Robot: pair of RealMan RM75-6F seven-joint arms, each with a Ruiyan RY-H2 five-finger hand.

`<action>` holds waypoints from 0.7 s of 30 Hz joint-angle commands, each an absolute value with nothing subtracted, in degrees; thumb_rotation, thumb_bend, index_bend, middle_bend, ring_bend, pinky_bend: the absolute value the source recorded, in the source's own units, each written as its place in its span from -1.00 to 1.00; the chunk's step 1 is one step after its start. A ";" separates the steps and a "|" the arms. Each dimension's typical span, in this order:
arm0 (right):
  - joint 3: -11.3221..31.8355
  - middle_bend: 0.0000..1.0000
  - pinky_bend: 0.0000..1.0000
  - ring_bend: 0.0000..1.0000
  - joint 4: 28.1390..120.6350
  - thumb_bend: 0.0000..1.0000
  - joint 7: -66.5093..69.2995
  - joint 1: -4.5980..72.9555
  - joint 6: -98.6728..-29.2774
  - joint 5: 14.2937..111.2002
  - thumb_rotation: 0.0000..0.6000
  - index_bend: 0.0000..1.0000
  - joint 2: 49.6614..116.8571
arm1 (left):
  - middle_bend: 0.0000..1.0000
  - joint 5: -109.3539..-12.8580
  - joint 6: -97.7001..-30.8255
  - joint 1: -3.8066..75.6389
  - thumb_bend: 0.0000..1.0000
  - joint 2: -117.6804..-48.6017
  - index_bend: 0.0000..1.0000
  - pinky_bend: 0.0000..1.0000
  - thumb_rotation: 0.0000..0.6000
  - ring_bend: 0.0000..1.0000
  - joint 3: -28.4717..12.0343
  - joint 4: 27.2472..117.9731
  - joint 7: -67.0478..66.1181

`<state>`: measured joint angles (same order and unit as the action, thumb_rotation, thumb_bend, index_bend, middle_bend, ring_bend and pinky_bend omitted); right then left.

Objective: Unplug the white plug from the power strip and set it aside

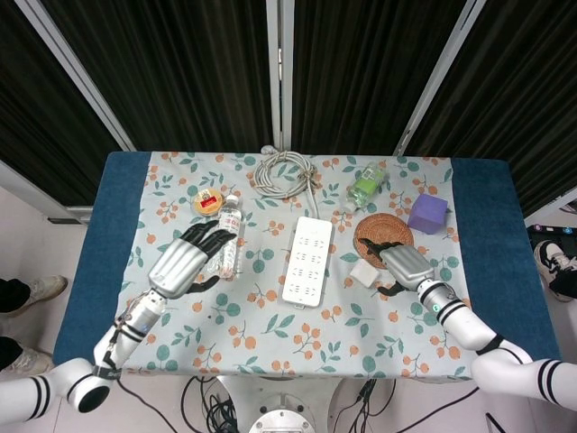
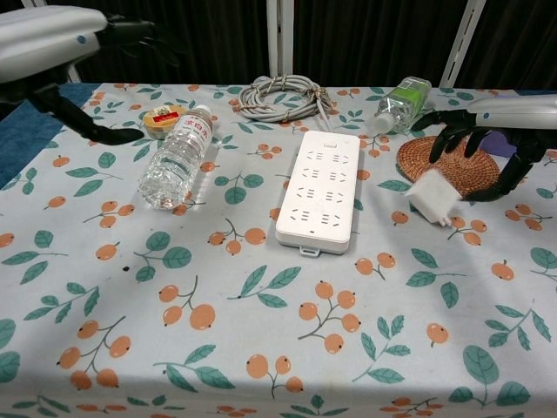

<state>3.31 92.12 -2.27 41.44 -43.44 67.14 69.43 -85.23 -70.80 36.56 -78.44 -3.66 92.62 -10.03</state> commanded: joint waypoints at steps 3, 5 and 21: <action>3.69 -0.88 -0.75 -1.00 94.29 -0.80 -0.27 38.90 -47.49 69.63 1.00 -1.00 66.21 | -0.66 -82.32 -75.48 30.92 -0.54 -73.86 -0.73 -0.66 1.00 -0.86 -2.99 91.05 -6.02; 3.50 -0.87 -0.75 -1.00 95.15 -0.78 0.12 36.52 -52.02 72.02 1.00 -1.00 64.70 | -0.66 -80.76 -77.19 28.28 -0.54 -72.12 -0.73 -0.66 1.00 -0.86 -2.72 89.99 -3.41; -2.06 -0.77 -0.76 -1.00 90.72 -0.57 5.18 10.70 -89.16 82.35 1.00 -1.00 64.16 | -0.66 -75.75 -87.57 10.90 -0.55 -67.35 -0.73 -0.74 1.00 -0.86 0.77 86.36 3.96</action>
<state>-0.54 91.92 3.45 13.40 -86.67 80.27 64.13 -74.97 -86.55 11.84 -67.44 0.20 85.75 3.82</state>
